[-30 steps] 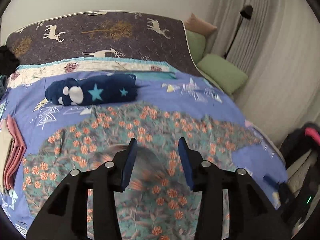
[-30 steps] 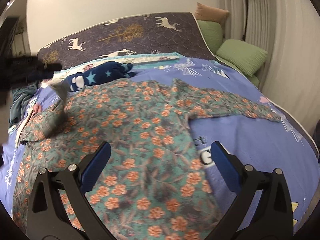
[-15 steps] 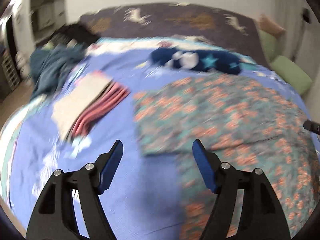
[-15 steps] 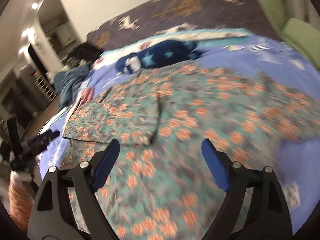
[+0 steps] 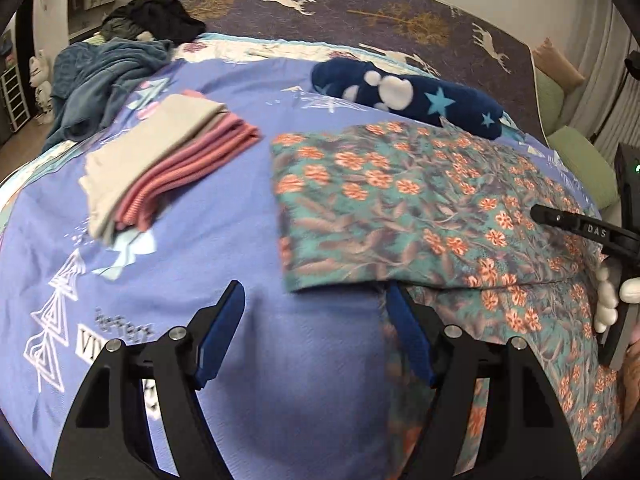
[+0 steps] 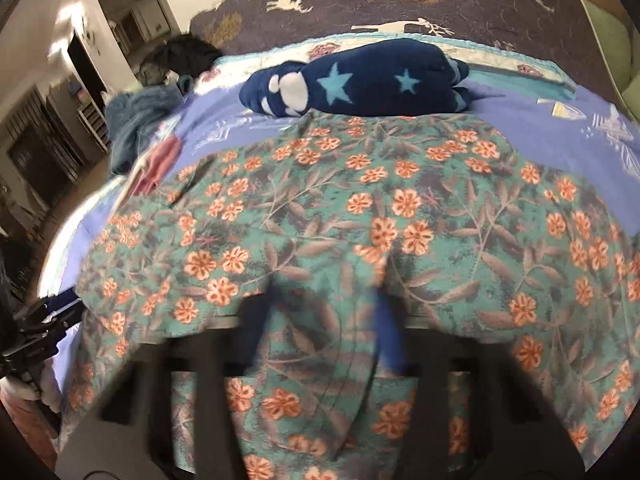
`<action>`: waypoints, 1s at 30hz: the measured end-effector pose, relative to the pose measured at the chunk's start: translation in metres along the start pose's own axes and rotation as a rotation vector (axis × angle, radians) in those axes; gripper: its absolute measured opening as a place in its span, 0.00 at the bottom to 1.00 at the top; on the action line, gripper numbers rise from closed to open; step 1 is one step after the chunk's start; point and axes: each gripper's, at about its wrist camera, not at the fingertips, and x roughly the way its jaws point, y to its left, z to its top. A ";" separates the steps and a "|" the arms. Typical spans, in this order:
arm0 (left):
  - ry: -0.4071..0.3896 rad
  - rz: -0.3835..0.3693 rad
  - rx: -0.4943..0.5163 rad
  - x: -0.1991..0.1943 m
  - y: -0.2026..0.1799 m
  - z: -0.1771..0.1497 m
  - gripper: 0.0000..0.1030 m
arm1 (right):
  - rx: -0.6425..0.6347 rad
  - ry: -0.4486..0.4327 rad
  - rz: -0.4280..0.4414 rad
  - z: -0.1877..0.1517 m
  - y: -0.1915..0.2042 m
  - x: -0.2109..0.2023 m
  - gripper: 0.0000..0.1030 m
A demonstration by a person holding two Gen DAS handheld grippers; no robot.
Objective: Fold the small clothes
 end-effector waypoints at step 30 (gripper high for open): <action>0.027 0.021 0.037 0.014 -0.011 0.005 0.78 | 0.257 -0.046 -0.098 -0.035 -0.123 -0.077 0.62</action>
